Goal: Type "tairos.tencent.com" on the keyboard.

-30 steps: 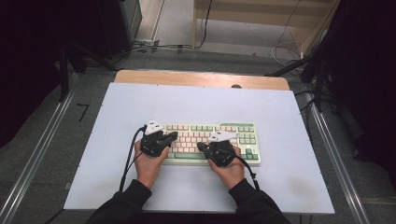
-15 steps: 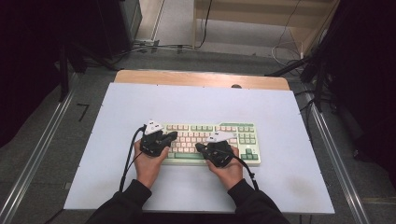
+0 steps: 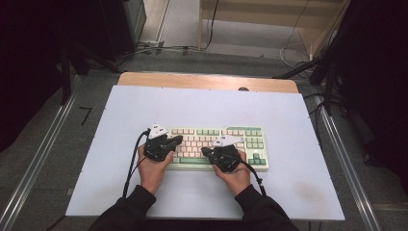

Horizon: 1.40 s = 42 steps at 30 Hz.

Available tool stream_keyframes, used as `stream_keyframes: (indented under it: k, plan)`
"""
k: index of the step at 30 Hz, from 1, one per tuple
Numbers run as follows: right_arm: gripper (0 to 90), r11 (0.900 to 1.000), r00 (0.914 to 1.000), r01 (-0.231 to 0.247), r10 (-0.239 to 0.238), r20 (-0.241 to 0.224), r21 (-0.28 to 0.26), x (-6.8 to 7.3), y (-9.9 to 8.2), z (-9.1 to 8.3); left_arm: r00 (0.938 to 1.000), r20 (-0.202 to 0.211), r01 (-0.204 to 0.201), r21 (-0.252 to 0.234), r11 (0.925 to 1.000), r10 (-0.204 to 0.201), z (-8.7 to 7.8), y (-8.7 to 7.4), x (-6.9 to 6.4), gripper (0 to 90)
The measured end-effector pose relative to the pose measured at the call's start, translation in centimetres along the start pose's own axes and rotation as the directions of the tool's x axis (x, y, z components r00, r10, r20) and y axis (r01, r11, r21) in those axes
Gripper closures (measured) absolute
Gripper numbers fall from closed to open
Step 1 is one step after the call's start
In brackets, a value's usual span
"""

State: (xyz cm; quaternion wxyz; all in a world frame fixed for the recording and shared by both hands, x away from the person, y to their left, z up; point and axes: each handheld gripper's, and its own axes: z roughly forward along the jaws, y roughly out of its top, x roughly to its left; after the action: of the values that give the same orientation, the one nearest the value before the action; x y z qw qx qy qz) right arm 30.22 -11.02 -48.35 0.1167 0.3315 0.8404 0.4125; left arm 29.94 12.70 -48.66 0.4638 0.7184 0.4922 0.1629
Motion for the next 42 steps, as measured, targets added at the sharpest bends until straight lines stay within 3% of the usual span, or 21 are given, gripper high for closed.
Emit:
stream_keyframes:
  k: [15, 42]
  plan:
    - [87.5, 0.9987, 0.999, -0.036, 0.037, 0.026, -0.037, -1.5, 0.3, -1.3, 0.9999, 0.015, 0.004, -0.002, 1.0, -0.004, -0.2, 0.0, -0.2, 90.0]
    - [87.5, 0.9975, 0.9974, -0.056, 0.058, 0.043, -0.043, -2.4, 0.2, -1.7, 0.9984, 0.055, -0.013, 0.022, 0.9997, 0.011, -0.6, -0.7, -1.1, 90.0]
